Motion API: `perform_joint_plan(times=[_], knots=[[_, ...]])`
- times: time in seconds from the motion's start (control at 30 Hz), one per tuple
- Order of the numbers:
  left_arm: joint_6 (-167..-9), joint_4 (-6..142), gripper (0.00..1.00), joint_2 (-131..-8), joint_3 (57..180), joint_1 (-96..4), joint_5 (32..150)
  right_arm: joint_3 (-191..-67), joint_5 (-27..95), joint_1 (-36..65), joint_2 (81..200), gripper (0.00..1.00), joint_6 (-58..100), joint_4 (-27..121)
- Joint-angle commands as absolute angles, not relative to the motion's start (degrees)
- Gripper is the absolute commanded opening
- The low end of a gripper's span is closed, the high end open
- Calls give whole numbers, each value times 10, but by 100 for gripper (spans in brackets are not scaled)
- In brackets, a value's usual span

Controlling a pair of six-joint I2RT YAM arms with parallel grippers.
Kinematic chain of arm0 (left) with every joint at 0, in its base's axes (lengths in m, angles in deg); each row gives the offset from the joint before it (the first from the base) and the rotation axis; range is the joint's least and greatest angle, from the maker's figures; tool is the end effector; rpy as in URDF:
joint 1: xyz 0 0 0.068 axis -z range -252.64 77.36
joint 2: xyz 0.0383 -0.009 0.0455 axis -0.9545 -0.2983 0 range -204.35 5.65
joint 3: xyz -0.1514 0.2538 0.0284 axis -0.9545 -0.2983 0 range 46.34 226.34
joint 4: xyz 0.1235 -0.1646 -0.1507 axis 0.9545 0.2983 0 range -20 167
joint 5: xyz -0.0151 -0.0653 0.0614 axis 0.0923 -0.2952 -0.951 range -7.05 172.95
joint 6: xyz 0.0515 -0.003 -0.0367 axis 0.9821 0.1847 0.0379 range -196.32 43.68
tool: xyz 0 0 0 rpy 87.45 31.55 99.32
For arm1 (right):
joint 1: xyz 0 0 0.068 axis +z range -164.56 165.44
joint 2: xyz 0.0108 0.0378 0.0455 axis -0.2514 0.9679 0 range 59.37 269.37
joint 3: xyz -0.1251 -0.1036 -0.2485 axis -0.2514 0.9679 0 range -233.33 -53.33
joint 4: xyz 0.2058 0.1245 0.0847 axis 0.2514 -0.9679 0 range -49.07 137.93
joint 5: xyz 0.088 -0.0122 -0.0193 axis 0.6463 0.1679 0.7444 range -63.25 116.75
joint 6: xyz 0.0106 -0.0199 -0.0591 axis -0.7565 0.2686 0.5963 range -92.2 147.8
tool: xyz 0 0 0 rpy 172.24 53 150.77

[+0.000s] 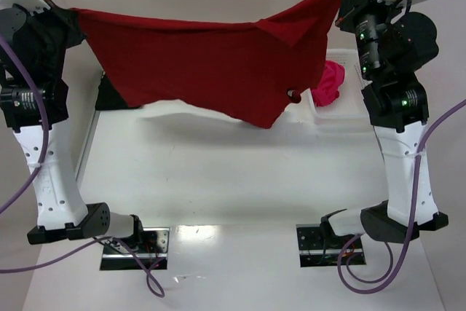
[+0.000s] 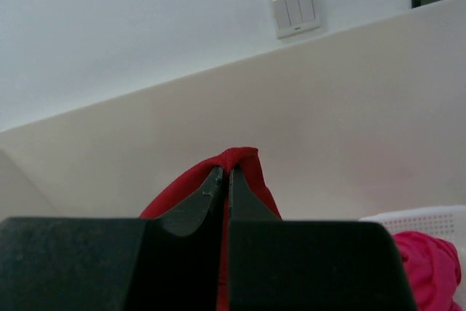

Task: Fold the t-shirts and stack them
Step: Flatten out the tshirt

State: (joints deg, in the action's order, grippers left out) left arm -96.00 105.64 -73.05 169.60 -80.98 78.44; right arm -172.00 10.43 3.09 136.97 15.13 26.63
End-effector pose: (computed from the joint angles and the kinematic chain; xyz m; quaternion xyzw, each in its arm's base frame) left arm 0.2092 0.0345 0.6255 -0.1863 0.6229 -0.0496 0.7582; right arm 0.2058 0.0510 0.6380 0.0913 0.5739 0.1329 0.8029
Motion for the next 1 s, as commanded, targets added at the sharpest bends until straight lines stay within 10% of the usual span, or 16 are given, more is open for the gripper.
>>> perform_joint_plan(times=[0.0,0.3,0.97], knots=[[-972,1013,0,-748,1713,-812,796,-1724,94,35,1382,1,162,314],[-971,994,0,-634,1481,-812,788,-1520,100,35,1277,1,116,287],[-948,1046,0,-370,1508,-769,707,-1656,105,35,1112,1,147,170]])
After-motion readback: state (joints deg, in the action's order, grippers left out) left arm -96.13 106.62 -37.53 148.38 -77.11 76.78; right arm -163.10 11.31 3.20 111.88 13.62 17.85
